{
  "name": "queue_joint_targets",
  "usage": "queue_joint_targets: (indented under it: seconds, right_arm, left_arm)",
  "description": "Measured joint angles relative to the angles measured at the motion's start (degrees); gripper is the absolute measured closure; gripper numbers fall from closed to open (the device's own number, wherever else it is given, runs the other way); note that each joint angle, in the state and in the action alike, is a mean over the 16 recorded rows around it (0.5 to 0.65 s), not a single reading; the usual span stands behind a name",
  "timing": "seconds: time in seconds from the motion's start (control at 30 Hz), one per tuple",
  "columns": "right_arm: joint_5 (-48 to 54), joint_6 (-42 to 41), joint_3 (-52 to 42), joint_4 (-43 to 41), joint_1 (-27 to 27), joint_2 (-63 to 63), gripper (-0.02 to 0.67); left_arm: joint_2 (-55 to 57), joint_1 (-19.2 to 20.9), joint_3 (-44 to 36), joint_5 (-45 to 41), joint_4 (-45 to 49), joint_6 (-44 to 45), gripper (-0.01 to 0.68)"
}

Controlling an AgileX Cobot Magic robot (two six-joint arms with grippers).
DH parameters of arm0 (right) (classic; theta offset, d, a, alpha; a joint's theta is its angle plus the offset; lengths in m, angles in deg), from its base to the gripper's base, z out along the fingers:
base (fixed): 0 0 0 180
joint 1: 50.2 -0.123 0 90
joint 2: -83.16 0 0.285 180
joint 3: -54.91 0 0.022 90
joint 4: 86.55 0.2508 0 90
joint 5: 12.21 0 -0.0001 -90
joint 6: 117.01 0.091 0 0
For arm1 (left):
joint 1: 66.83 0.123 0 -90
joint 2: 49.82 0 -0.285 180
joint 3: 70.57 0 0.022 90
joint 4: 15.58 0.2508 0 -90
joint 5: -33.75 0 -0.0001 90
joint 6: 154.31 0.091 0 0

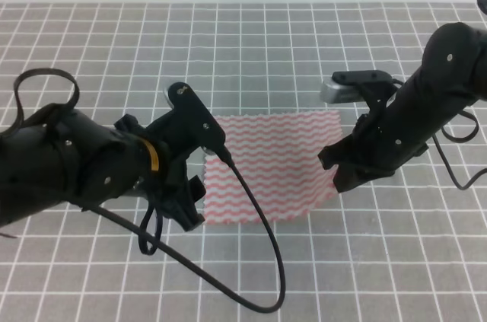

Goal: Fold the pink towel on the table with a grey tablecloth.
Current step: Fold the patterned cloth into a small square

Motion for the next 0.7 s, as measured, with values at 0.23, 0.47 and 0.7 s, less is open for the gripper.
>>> queue_joint_targets:
  seconds: [0.23,0.47,0.7]
  right_arm:
    - [1.81,-0.03,0.60,-1.66,0.05,-1.01,0.665]
    - [1.84,-0.07,0.57,-2.84,0.11,-2.49,0.665]
    - [0.58,-0.08,0.55,-3.16,0.12,-3.25,0.665]
  left_arm:
    - [-0.06,0.00,-0.01,-1.11,-0.06,0.32,0.271]
    - [-0.12,-0.22,-0.01,-0.96,-0.82,0.46,0.271]
    - [0.16,-1.87,0.01,-0.38,-2.10,1.26,0.271]
